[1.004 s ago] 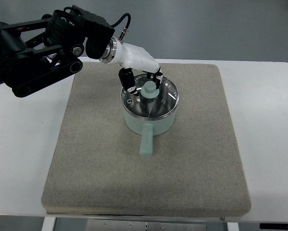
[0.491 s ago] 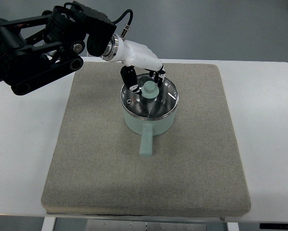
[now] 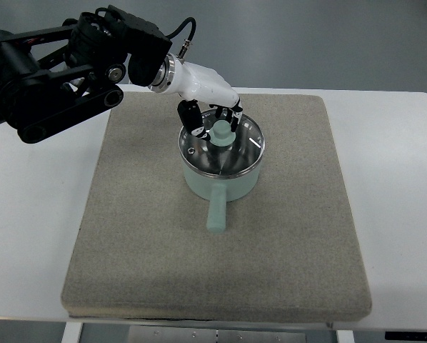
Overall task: Place lid left of pot with left hand
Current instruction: 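Close the left hand fingers around the green lid knob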
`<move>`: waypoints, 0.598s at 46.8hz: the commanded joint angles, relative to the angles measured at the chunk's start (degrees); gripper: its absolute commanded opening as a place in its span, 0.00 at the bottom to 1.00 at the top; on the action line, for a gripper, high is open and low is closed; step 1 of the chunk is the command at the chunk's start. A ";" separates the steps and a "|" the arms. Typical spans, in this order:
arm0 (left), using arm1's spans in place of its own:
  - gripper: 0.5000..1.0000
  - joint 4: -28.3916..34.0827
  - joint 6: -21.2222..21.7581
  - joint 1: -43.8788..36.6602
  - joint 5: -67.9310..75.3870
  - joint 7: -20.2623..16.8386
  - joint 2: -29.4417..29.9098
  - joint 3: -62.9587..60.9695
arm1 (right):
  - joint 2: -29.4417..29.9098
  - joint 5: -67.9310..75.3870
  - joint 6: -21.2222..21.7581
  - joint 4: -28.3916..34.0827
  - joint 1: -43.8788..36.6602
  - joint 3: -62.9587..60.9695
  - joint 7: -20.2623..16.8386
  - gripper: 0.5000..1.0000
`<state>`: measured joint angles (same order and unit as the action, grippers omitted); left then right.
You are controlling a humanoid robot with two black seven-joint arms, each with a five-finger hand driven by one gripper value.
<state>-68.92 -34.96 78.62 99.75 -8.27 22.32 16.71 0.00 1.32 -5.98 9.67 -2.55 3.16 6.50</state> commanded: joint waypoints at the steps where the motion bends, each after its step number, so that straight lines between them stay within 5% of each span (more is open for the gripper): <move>1: 0.24 0.19 -0.04 -0.05 0.00 0.01 0.00 -0.02 | 0.00 -0.01 0.00 0.00 0.00 0.00 0.00 0.84; 23: 0.24 0.19 -0.04 -0.49 0.09 0.01 -0.70 -0.28 | 0.00 -0.01 0.00 0.00 0.00 0.00 0.00 0.84; 28: 0.16 0.19 -0.04 -0.40 0.09 0.01 -0.70 -0.28 | 0.00 -0.01 0.00 0.00 0.00 0.00 0.00 0.84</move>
<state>-68.72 -34.97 78.14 99.84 -8.23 21.66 16.46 0.00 1.32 -5.98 9.67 -2.55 3.16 6.48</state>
